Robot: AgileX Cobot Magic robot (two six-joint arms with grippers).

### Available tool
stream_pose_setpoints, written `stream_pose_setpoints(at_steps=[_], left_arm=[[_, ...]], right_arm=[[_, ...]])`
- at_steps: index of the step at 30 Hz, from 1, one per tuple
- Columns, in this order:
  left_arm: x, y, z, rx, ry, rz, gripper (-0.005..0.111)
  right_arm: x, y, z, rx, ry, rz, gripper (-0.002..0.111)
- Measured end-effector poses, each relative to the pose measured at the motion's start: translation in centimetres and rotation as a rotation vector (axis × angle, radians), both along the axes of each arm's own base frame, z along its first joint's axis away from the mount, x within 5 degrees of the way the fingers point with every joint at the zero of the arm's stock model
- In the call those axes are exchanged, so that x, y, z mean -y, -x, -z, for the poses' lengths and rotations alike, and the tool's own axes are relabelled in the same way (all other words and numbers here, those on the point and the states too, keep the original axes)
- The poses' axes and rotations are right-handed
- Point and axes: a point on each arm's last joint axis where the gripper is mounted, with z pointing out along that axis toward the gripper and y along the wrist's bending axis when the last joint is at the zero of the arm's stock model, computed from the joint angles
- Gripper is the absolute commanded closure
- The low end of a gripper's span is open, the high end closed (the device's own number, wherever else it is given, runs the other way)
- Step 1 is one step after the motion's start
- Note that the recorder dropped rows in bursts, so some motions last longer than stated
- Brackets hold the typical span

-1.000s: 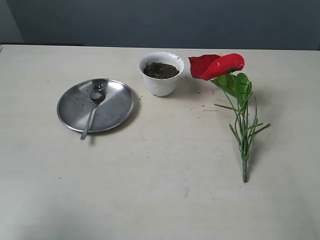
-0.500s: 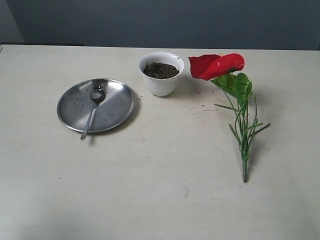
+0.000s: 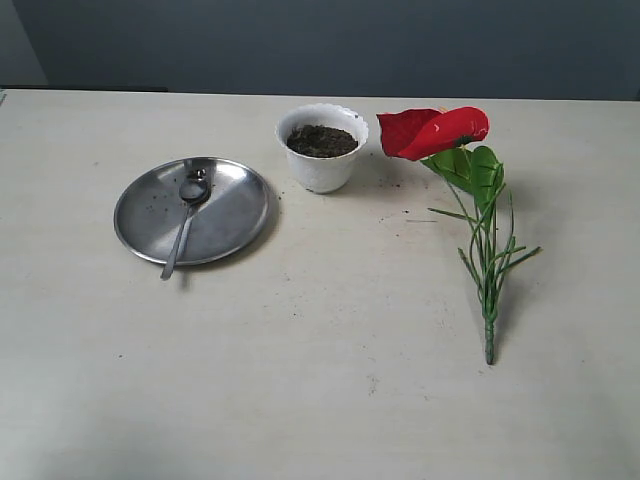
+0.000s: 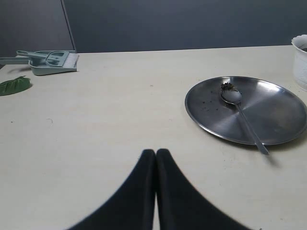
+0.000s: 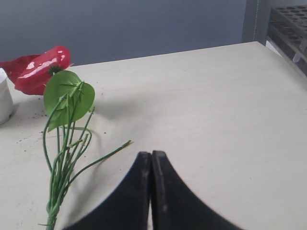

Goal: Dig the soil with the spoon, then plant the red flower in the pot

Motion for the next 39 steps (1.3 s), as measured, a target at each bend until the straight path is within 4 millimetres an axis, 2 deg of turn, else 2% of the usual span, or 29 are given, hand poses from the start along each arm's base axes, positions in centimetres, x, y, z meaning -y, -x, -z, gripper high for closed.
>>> stream_pose_setpoints(at_steps=[4, 21, 31, 34, 36, 39], left_arm=[[0.0, 0.0, 0.0, 0.0, 0.0, 0.0, 0.106], [0.0, 0.0, 0.0, 0.0, 0.0, 0.0, 0.106], [0.0, 0.0, 0.0, 0.0, 0.0, 0.0, 0.106], [0.0, 0.0, 0.0, 0.0, 0.0, 0.0, 0.106], [0.0, 0.0, 0.0, 0.0, 0.0, 0.0, 0.106], [0.0, 0.0, 0.0, 0.0, 0.0, 0.0, 0.106]], right_arm=[[0.0, -0.1, -0.4, 0.044, -0.018, 0.008, 0.108], [0.8, -0.2, -3.9, 0.43, -0.047, 0.094, 0.108], [1.6, 0.7, -6.6, 0.752, -0.066, 0.17, 0.108], [1.6, 0.9, -6.9, 0.787, -0.07, 0.178, 0.108], [1.6, 1.2, -7.9, 0.815, -0.076, 0.178, 0.108], [1.6, 2.1, -10.5, 0.898, -0.085, 0.176, 0.108]])
